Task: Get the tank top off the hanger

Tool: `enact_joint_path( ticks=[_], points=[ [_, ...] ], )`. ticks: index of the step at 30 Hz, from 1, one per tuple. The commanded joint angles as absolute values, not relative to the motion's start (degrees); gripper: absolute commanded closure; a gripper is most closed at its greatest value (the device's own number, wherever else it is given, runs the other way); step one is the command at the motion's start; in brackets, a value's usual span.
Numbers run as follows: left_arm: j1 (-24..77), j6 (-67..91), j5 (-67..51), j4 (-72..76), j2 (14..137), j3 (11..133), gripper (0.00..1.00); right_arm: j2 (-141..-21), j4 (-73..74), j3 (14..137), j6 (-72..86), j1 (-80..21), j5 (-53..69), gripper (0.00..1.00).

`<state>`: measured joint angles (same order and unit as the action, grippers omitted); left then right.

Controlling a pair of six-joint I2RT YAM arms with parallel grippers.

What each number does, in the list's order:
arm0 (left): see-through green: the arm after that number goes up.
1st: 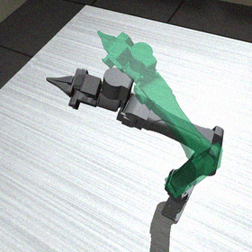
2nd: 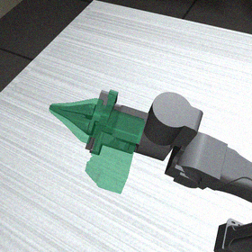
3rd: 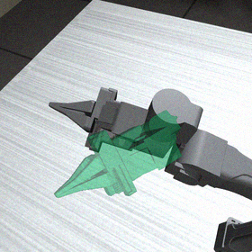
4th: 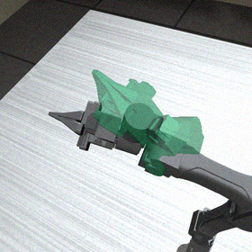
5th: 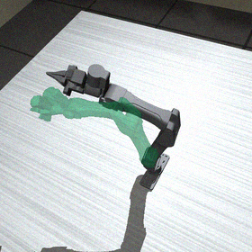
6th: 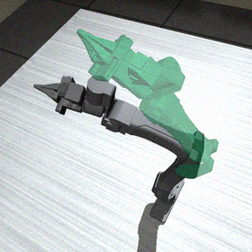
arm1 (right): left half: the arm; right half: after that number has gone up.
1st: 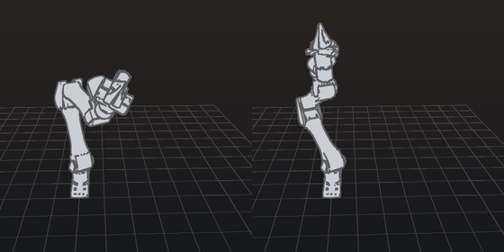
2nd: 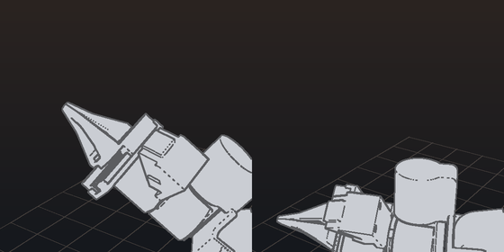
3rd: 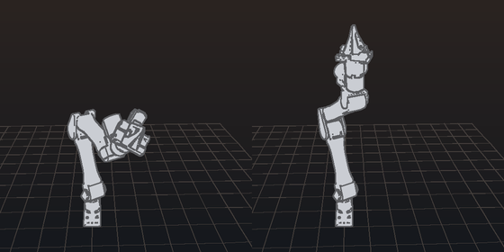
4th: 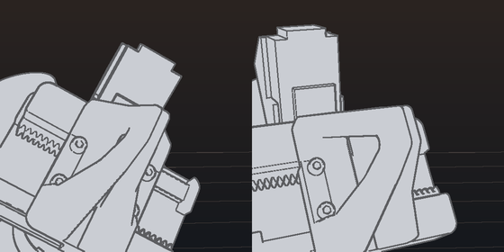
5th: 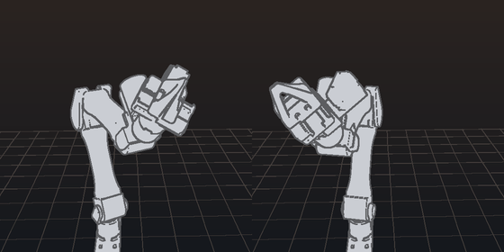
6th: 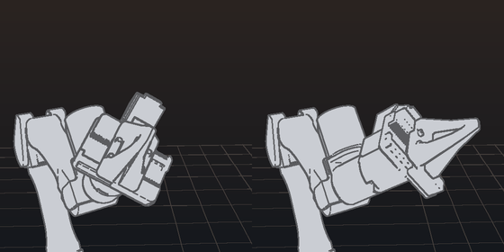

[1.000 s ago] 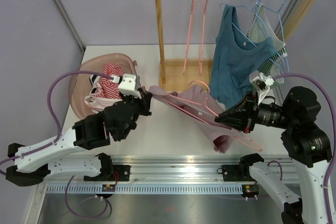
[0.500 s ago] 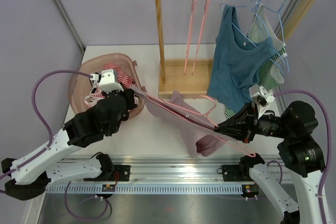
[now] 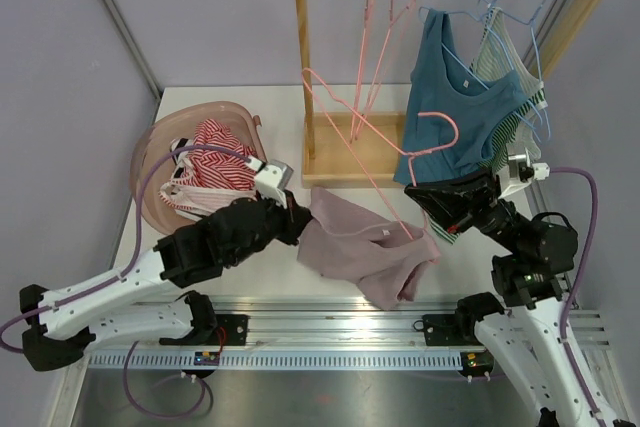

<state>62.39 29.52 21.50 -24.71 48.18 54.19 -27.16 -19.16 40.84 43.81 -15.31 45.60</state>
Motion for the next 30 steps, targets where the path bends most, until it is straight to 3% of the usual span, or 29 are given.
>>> enact_joint_path(
  ticks=[1, 4, 8, 10, 12, 16, 23, 24, 28, 30],
  points=[
    [66.0, 28.2, 19.0, -18.5, 50.4, 50.6, 1.0, -30.2, -45.3, 38.0, 53.0, -15.2, 34.9, 1.0],
    [66.8, 30.6, 20.3, -17.8, 51.8, 47.8, 1.0, -31.6, -52.8, 34.1, 54.1, -15.2, 30.8, 1.0],
    [66.9, 35.8, 29.8, -24.0, 52.6, 47.4, 1.0, -28.0, -32.8, 40.5, 43.5, -15.2, 29.2, 1.0],
    [66.8, 37.4, 32.5, -25.7, 52.9, 47.5, 1.0, -24.8, -26.8, 41.1, 38.0, -15.2, 22.2, 1.0],
    [66.8, 36.4, 31.6, -24.5, 53.1, 47.2, 1.0, -21.0, -31.2, 36.5, 37.7, -15.2, 14.8, 1.0],
    [66.8, 36.3, 28.7, -22.0, 53.6, 46.2, 1.0, -17.8, -57.6, 23.9, 40.5, -15.2, 7.0, 1.0],
    [66.8, 36.8, 28.0, -22.0, 55.1, 46.5, 1.0, -18.8, -60.0, 21.2, 39.3, -15.2, 6.7, 1.0],
    [66.8, 37.4, 30.4, -23.2, 55.5, 47.5, 1.0, -18.0, -58.0, 21.9, 38.3, -15.2, 6.4, 1.0],
    [66.8, 39.5, 36.3, -31.8, 58.2, 50.6, 1.0, -16.1, -23.4, 36.2, 32.6, -15.2, 6.3, 1.0],
    [66.7, 41.1, 39.7, -34.3, 58.7, 51.6, 1.0, -16.7, -13.4, 40.4, 30.1, -15.2, 6.0, 1.0]
  ],
)
